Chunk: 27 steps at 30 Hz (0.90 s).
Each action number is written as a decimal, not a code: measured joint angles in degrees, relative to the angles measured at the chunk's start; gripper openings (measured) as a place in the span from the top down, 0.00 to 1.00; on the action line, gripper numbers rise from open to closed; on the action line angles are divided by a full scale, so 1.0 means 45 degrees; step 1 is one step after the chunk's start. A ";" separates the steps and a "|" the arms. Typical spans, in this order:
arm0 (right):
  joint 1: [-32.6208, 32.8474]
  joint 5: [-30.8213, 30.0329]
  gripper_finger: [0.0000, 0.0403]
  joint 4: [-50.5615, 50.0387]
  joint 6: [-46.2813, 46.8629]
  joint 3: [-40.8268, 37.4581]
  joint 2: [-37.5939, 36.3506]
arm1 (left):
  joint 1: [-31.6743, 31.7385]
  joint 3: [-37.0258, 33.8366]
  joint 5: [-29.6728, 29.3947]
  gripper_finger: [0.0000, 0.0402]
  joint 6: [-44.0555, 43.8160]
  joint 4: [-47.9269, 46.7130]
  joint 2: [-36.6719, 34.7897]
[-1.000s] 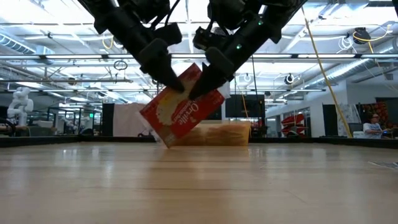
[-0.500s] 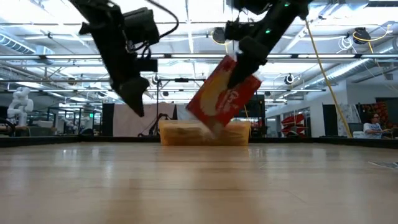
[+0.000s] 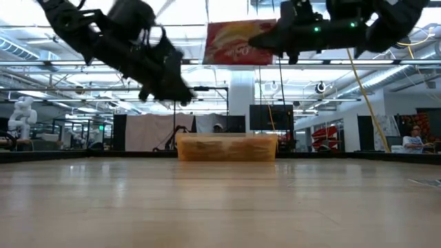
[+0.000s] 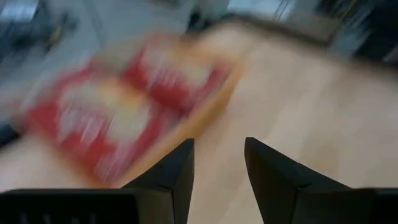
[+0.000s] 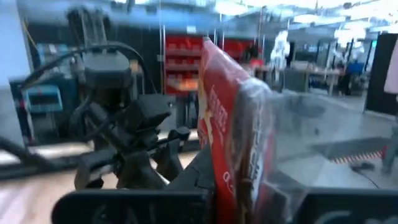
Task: Sort popcorn bags into baskets
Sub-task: Put the popcorn pack into the orange bin
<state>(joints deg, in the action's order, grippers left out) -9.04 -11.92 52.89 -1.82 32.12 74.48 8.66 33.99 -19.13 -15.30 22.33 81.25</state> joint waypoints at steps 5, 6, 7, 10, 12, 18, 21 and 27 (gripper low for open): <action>0.0097 0.0464 0.97 0.3221 -0.0045 -0.0047 0.1279 | -0.0313 -0.0486 0.1265 0.60 0.1404 0.3912 0.0044; 0.0097 0.0760 0.97 0.3820 -0.0039 0.0094 0.1544 | -0.0323 -0.0460 0.1602 0.57 0.1675 0.4561 0.0034; 0.0110 0.1028 0.97 0.4481 0.0008 0.0145 0.1820 | -0.0331 -0.0429 0.1799 0.54 0.1920 0.5128 0.0033; 0.0128 0.1742 0.97 0.6075 0.0058 0.0554 0.2755 | -0.0419 -0.0421 0.2072 0.45 0.2449 0.6327 0.0029; 0.0194 0.2058 0.97 0.6720 0.0059 0.0851 0.3252 | -0.0471 -0.0421 0.2280 0.39 0.2702 0.7128 0.0034; 0.0296 0.3386 0.97 0.7631 -0.0078 0.2138 0.4525 | -0.0474 -0.0421 0.3628 0.27 0.2875 0.9071 0.0029; 0.0287 0.3662 0.97 0.7620 0.0027 0.2749 0.5120 | -0.0560 -0.0421 0.3914 0.30 0.3171 0.9438 0.0033; 0.0282 0.3661 0.97 0.7590 0.0058 0.3132 0.5806 | -0.0681 -0.0421 0.3500 0.58 0.4055 0.9462 0.0034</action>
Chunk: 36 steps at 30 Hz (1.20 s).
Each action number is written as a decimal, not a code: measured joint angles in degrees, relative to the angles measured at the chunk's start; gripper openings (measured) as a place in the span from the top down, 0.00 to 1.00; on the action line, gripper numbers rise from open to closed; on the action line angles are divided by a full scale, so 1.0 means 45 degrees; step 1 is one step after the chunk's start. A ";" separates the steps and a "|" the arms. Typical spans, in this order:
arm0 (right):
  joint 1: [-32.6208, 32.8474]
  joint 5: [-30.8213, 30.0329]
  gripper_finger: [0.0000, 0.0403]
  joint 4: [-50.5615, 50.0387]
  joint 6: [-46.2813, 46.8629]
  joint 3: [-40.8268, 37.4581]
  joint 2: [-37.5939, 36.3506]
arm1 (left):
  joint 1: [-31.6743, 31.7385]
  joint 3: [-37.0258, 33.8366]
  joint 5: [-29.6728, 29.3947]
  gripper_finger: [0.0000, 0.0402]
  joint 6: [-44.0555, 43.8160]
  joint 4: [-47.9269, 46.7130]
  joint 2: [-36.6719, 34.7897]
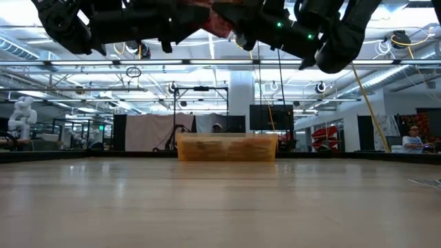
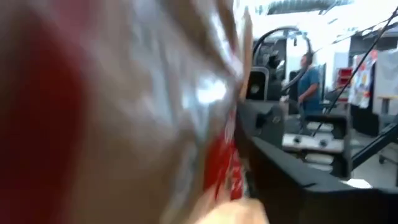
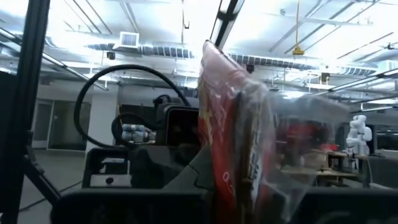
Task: Sort popcorn bags into baskets
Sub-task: Put the popcorn pack into the orange bin
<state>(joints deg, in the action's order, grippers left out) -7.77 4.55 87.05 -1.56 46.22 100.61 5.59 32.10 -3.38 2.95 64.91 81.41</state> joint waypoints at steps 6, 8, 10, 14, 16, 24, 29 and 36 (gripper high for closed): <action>-0.0122 -0.0167 0.94 -0.0164 0.0402 -0.0305 -0.0026 | 0.0326 0.0003 0.0001 0.94 -0.0055 -0.1024 -0.0010; -0.0122 -0.0477 0.90 -0.0642 0.0594 -0.0511 -0.0196 | 0.0505 0.0005 0.0074 0.95 -0.0050 -0.1536 -0.0010; -0.0026 -0.1474 0.86 -0.1822 0.0625 -0.0833 -0.0661 | 0.0662 0.0005 0.0033 0.92 -0.0070 -0.2143 -0.0005; 0.0320 -0.3876 0.74 -0.6273 0.0444 -0.1251 -0.2201 | 0.1104 -0.0005 -0.0186 0.87 -0.0400 -0.4112 -0.0441; 0.0477 -0.4817 0.68 -0.8946 0.0408 -0.1246 -0.3159 | 0.1477 0.0000 -0.0268 0.88 -0.0629 -0.5738 -0.0936; 0.0493 -0.5107 0.52 -1.3146 0.0535 -0.0440 -0.5740 | 0.2230 -0.0005 -0.0054 0.96 -0.0778 -0.9205 -0.2114; 0.0305 -0.3738 0.44 -1.6086 0.0601 0.1420 -0.5226 | 0.2137 -0.0005 0.1405 0.89 -0.1442 -0.9467 -0.2142; 0.0317 -0.2597 0.42 -1.6736 0.0135 0.3138 -0.3198 | 0.1714 -0.0005 0.2236 0.95 -0.2093 -1.0400 -0.2127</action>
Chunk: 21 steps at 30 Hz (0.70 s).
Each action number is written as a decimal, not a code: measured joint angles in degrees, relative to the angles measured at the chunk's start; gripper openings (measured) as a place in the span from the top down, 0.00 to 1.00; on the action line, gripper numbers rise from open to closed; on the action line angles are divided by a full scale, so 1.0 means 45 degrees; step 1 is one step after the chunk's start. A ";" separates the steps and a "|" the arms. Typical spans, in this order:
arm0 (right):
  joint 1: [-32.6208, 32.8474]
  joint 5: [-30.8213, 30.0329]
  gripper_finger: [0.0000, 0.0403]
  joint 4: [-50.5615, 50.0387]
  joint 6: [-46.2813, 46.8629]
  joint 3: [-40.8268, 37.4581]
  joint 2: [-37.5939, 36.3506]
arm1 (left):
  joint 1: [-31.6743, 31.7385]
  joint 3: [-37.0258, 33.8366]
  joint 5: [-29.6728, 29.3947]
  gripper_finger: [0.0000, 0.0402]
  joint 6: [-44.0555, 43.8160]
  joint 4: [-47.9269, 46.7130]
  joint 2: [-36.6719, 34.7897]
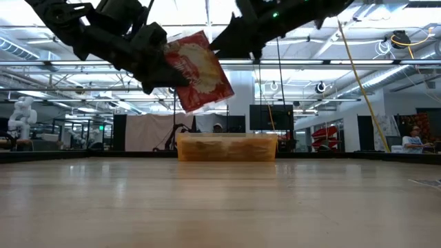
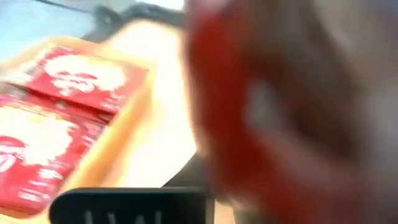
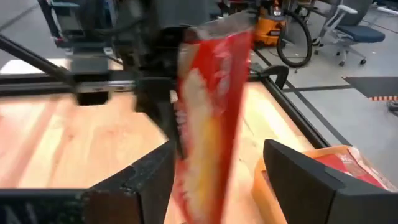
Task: Sort popcorn bags into baskets
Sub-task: Put the popcorn pack into the orange bin
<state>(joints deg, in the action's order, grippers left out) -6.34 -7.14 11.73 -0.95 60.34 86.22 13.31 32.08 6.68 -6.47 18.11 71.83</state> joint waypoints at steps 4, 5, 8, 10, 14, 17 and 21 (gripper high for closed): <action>-0.0051 -0.0013 0.44 0.0073 -0.0073 0.0288 0.0699 | -0.0230 0.0005 0.0096 0.96 0.0047 -0.0275 0.0000; -0.0075 0.0059 0.45 0.0160 -0.0082 0.0311 0.0806 | -0.0252 0.0005 0.0091 0.95 0.0104 -0.0402 0.0000; -0.0258 0.1342 0.49 0.0198 0.0137 0.0315 0.0927 | -0.0357 0.0005 0.0086 0.91 0.0341 -0.0504 0.0019; -0.0413 0.2304 0.53 0.0403 0.0415 0.0320 0.1037 | -0.0401 0.0005 0.0086 0.89 0.0377 -0.0416 0.0015; -0.0538 0.2628 0.66 0.0400 0.0530 0.0320 0.1030 | -0.0404 0.0005 0.0086 0.91 0.0393 -0.0593 0.0015; -0.0650 0.2650 0.79 0.0375 0.0535 0.0320 0.1043 | -0.0404 0.0005 0.0084 0.94 0.0393 -0.0563 0.0015; -0.0760 0.2744 0.96 0.0387 0.0475 0.0320 0.1033 | -0.0440 0.0005 0.0017 0.94 0.0296 -0.0429 0.0015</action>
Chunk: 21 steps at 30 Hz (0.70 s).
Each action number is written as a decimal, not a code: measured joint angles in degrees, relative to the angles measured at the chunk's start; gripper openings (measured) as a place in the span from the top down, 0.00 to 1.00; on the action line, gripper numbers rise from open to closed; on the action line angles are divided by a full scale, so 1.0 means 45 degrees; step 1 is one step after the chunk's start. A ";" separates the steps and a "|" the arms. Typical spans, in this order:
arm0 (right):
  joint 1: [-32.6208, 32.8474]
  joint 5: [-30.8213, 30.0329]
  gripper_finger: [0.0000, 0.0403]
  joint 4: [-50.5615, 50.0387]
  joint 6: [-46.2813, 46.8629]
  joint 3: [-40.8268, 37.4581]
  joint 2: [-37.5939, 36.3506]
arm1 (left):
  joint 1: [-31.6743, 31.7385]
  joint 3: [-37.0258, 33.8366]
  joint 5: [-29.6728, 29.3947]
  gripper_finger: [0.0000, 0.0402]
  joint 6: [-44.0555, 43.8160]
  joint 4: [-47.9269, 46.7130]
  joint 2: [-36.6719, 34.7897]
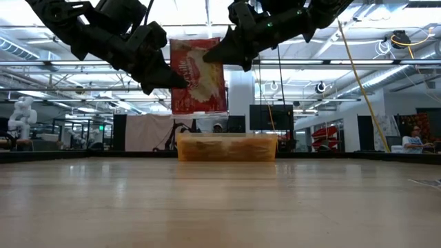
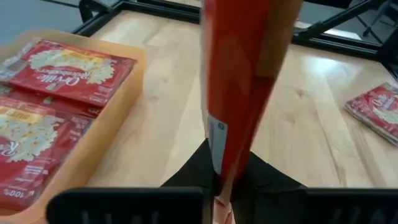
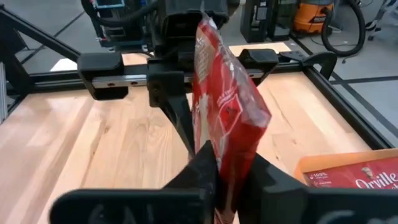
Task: Sort popcorn bags into baskets
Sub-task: Put the popcorn pack into the orange bin
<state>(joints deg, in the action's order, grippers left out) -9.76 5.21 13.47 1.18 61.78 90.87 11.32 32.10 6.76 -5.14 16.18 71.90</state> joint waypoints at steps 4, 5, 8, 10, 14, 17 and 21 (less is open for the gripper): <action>-0.0178 0.0193 0.95 -0.0290 -0.0076 0.0000 -0.0143 | -0.0192 0.0000 -0.0058 0.82 -0.0329 -0.0054 0.0000; -0.0272 0.0355 0.94 -0.0447 -0.0076 0.0000 -0.0258 | -0.0281 0.0000 -0.0213 0.78 -0.0411 -0.0050 0.0000; -0.0594 0.0904 0.94 -0.1078 -0.0072 0.0000 -0.0732 | -0.0584 0.0001 -0.0884 0.64 -0.0839 0.0101 0.0000; -0.0822 0.1036 0.96 -0.1709 -0.0106 0.0000 -0.1092 | -0.0771 0.0005 -0.1347 0.56 -0.1000 0.0111 -0.0005; -0.1625 0.1221 0.98 -0.2587 -0.0181 -0.0005 -0.1786 | -0.1210 0.0005 -0.1710 0.43 -0.1191 0.0098 -0.0005; -0.2504 0.1638 0.96 -0.2873 -0.0339 -0.0005 -0.2219 | -0.1498 0.0010 -0.2047 0.37 -0.1352 0.0132 0.0141; -0.4074 0.3443 0.95 -0.2906 -0.0369 -0.0005 -0.2311 | -0.1819 0.0005 -0.2200 0.34 -0.1575 0.0127 0.0185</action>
<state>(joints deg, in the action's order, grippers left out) -28.09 20.71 0.40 -0.48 61.76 80.47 3.14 32.12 -3.14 -12.23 16.75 72.73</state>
